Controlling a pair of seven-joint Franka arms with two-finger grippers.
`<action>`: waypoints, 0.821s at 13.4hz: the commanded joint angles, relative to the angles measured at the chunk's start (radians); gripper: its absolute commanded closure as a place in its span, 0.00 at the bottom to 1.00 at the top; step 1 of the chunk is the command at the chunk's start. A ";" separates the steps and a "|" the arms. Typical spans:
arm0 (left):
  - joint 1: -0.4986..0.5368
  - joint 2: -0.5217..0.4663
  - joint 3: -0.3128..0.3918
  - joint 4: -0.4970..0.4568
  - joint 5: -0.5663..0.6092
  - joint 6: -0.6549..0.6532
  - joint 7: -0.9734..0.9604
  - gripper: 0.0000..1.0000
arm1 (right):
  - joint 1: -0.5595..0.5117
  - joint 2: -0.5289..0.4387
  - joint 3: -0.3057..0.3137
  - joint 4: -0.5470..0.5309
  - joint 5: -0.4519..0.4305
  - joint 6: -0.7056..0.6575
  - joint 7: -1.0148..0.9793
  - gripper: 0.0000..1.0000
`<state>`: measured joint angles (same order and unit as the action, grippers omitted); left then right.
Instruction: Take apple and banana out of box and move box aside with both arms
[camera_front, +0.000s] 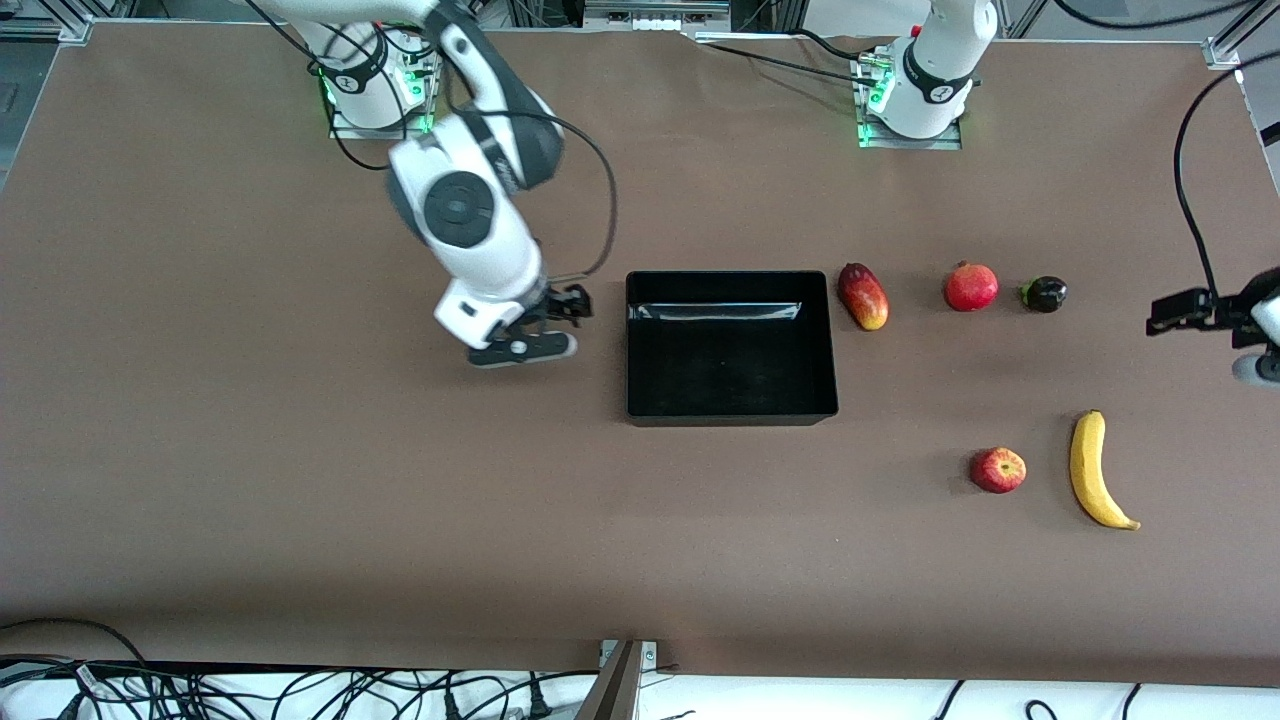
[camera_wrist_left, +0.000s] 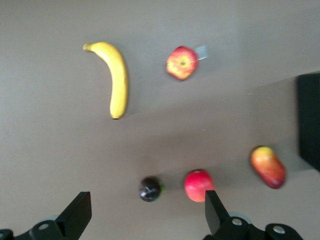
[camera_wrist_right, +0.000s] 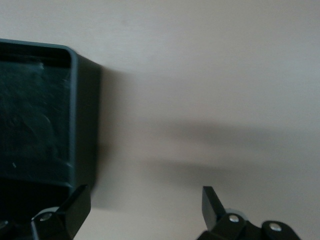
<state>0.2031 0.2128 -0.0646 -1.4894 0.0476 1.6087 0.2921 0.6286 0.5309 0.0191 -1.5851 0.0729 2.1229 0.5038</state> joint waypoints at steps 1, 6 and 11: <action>-0.189 -0.114 0.193 -0.026 -0.098 -0.074 -0.002 0.00 | 0.080 0.142 -0.011 0.111 0.010 0.092 0.131 0.02; -0.293 -0.249 0.189 -0.022 -0.086 -0.246 -0.060 0.00 | 0.132 0.215 -0.013 0.111 0.005 0.160 0.196 0.53; -0.353 -0.283 0.189 -0.023 -0.081 -0.306 -0.168 0.00 | 0.115 0.212 -0.018 0.111 0.002 0.158 0.170 1.00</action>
<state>-0.1248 -0.0450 0.1094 -1.4914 -0.0326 1.3136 0.1576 0.7505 0.7390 0.0072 -1.4990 0.0729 2.2893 0.6868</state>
